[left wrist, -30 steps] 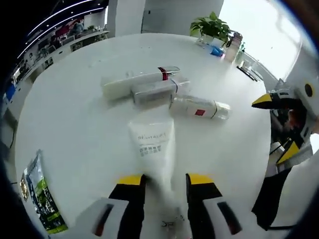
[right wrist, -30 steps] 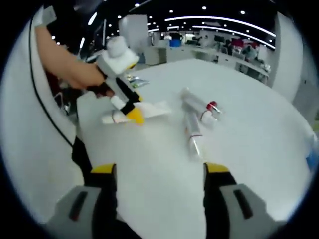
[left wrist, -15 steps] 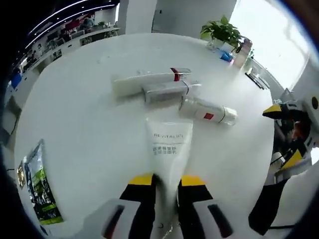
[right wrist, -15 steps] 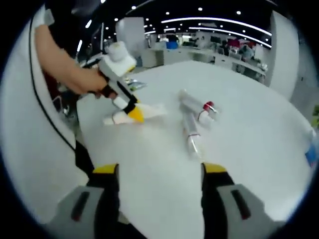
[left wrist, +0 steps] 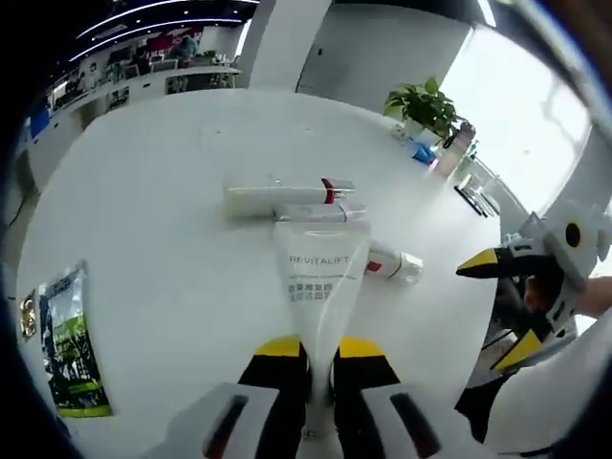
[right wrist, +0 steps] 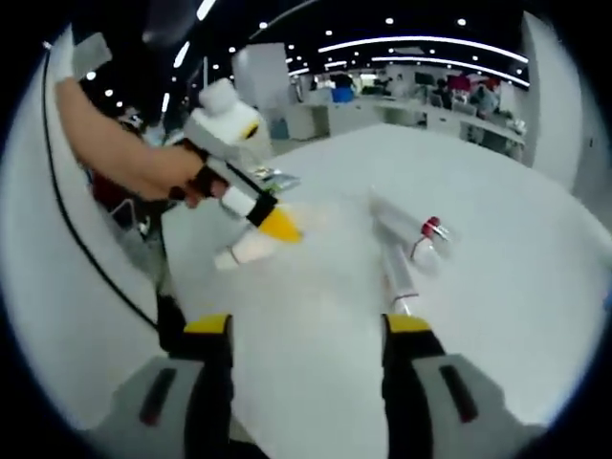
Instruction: Arrange the skincare products in the storage area until every visible bottle or jar stands upright without overlapping.
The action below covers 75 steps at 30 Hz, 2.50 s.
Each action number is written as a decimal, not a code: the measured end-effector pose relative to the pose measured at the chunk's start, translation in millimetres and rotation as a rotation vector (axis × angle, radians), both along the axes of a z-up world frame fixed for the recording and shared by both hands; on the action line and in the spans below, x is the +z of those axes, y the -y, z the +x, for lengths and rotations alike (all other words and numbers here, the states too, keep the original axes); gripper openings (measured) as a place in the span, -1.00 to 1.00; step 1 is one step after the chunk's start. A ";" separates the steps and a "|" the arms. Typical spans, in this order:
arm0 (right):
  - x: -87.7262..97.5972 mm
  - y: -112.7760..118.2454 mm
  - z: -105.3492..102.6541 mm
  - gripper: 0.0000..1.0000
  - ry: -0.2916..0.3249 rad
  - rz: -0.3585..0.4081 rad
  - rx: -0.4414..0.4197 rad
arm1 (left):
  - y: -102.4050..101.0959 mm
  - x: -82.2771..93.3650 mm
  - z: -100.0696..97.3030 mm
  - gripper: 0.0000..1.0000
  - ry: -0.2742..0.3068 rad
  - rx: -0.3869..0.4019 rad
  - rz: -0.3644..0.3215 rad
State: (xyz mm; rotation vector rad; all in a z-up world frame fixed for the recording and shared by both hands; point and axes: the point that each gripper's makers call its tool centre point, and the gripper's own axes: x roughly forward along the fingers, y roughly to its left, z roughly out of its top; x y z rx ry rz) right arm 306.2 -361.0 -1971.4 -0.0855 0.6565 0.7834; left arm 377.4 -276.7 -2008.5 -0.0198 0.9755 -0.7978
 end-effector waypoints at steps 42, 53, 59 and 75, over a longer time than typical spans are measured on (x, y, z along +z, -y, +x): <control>30.4 -179.6 23.4 -0.35 -0.521 0.496 0.011 | -76.4 48.3 -56.7 -0.85 0.203 0.060 -0.036; 29.6 -227.8 25.7 -0.36 -0.607 0.480 0.076 | -126.2 49.8 -52.3 -0.84 0.247 0.154 0.016; 28.6 -241.7 24.7 -0.36 -0.633 0.464 0.107 | -140.3 48.3 -50.6 -0.83 0.254 0.182 0.028; 25.1 -280.7 18.6 -0.50 -0.559 0.316 0.310 | -178.5 42.6 -53.6 -0.77 0.262 0.335 0.014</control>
